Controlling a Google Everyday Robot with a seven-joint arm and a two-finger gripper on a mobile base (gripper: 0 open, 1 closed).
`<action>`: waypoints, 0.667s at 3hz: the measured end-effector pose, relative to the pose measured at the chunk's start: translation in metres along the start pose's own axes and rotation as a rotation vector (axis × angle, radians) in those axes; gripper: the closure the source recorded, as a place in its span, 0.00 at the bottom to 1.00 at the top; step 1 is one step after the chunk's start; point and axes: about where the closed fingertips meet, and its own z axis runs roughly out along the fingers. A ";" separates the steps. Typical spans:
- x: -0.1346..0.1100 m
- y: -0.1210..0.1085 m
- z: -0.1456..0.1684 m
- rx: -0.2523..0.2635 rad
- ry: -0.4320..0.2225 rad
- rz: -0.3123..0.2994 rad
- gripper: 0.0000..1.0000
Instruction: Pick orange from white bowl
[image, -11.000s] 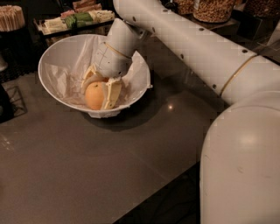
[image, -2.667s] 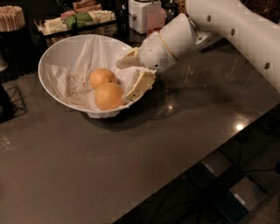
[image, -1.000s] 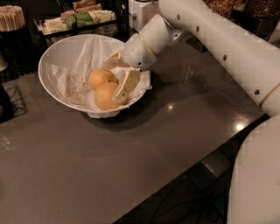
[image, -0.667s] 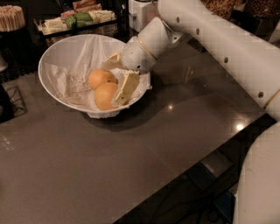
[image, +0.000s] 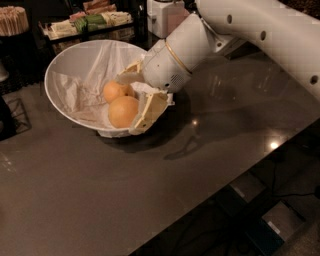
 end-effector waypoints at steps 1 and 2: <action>0.000 0.000 0.000 -0.001 0.000 0.000 0.21; -0.001 0.003 0.005 -0.019 -0.016 -0.009 0.18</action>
Offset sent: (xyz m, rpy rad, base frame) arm -0.0052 0.0051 -0.0058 0.0222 0.0222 0.0426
